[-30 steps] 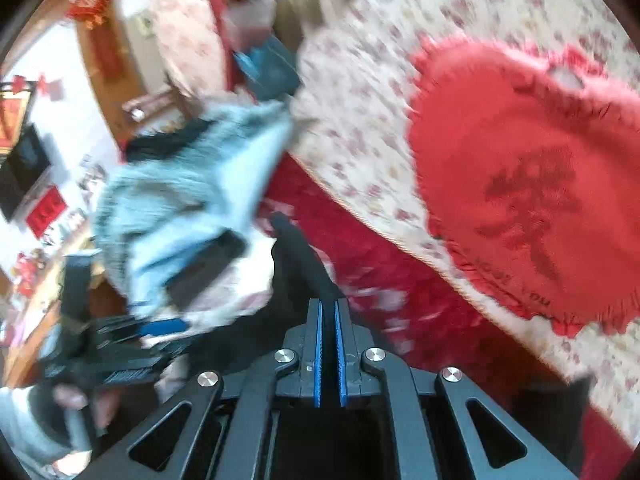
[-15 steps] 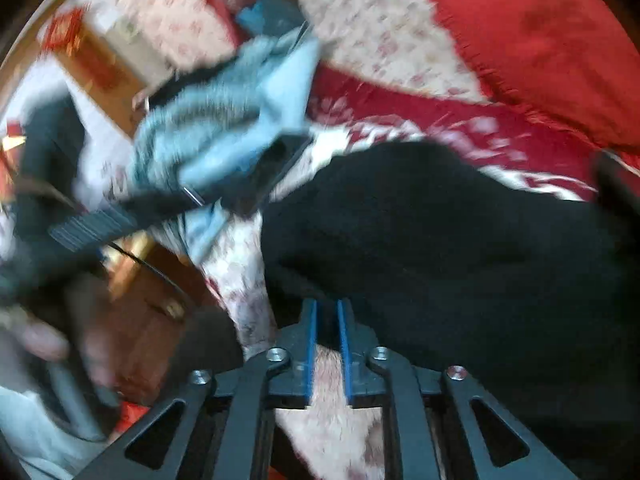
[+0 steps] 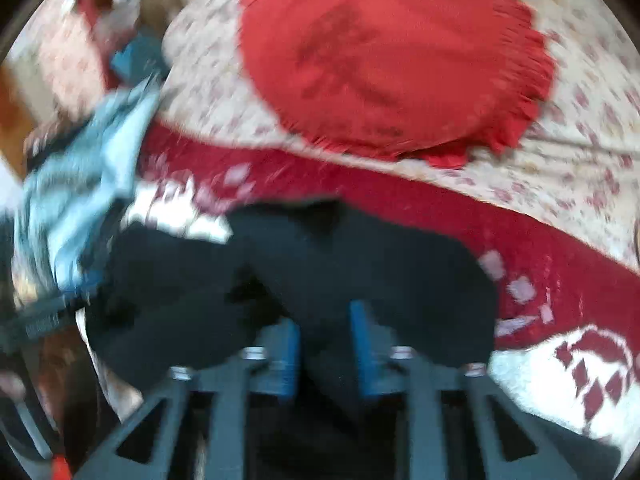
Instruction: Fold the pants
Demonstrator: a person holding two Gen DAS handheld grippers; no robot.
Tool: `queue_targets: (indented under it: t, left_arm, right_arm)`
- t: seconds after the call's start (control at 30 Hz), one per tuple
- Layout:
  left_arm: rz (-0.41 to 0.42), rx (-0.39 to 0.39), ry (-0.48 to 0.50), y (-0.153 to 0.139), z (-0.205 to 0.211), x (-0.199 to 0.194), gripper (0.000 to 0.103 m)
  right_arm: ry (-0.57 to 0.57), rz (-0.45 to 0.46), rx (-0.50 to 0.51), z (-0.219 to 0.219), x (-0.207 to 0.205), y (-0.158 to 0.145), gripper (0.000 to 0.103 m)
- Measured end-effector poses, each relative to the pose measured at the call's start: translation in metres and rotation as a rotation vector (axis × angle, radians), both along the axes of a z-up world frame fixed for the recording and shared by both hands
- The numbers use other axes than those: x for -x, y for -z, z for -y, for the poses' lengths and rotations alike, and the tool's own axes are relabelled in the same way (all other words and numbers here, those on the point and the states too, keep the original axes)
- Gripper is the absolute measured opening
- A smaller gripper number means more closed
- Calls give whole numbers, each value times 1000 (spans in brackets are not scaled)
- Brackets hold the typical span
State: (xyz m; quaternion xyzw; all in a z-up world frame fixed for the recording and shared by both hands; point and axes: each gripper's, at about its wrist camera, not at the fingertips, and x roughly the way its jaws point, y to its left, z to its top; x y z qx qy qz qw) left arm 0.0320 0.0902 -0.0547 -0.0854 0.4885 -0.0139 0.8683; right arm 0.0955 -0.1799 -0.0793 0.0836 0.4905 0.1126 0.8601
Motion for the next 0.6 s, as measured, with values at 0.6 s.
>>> queue_targets:
  t: [0.6]
  left_arm:
    - [-2, -4, -16, 0, 1, 1, 52]
  right_arm:
    - [299, 128, -38, 121, 67, -71, 5]
